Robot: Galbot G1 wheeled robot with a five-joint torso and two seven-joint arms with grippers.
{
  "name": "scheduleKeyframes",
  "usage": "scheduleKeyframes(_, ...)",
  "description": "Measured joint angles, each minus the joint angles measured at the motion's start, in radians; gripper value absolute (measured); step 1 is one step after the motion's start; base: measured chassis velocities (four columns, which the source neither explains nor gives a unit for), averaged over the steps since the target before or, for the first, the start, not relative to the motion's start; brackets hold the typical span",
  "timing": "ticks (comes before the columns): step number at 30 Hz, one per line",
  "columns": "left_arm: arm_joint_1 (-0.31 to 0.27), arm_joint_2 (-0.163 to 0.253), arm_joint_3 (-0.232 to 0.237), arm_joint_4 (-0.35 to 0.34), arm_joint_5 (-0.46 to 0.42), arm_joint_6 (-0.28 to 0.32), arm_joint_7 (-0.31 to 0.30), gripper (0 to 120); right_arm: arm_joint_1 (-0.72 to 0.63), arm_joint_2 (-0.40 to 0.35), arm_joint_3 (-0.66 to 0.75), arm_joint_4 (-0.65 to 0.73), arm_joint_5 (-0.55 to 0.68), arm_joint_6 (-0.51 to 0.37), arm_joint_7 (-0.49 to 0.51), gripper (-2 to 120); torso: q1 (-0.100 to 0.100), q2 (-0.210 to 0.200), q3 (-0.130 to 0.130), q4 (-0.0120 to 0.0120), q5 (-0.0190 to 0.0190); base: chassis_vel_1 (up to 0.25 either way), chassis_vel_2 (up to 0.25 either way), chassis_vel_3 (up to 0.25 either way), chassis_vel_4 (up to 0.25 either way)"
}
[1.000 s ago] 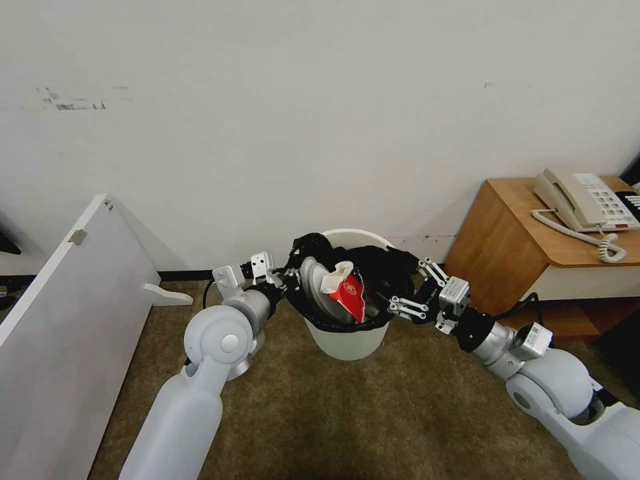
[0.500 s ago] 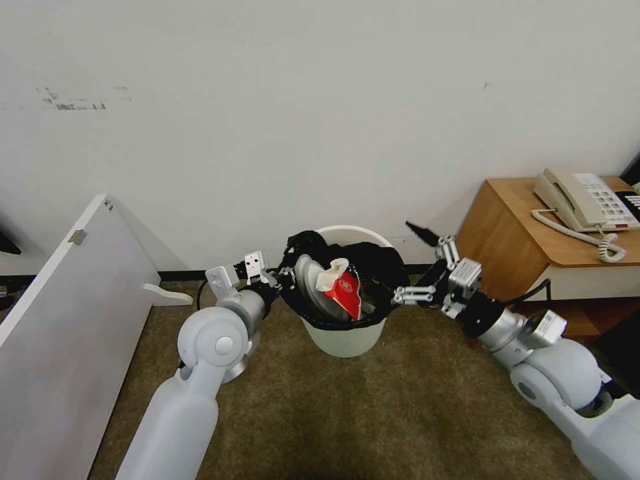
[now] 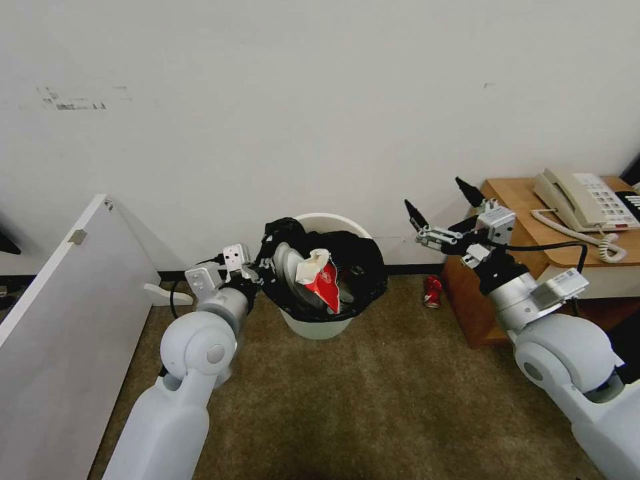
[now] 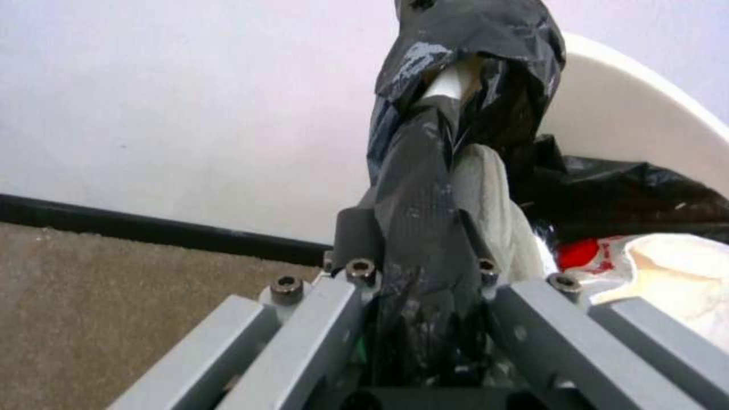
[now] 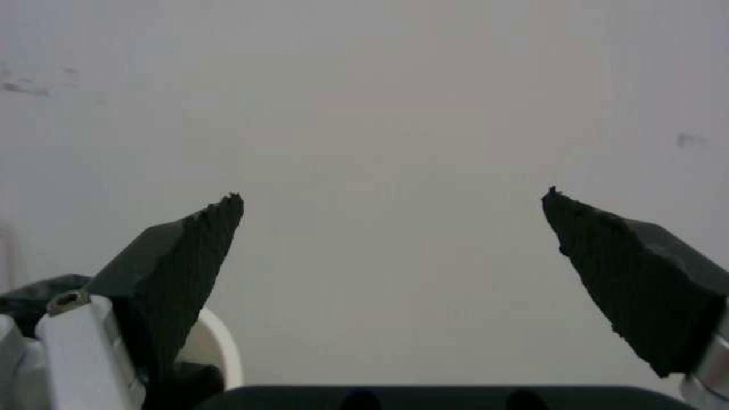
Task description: Pick up the trash bin, then pick up the garbage from the floor and place it into the trash bin.
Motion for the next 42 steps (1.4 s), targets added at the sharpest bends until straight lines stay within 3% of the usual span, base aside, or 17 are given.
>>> scheduleKeyframes(42,0.005,0.0,0.004,-0.014,-0.024,0.002,-0.009,4,-0.016,0.023,0.004,-0.017,-0.019,0.042,-0.01,100,0.0,0.0,0.0,-0.0002,0.0,0.01,0.009,-0.009,-0.01)
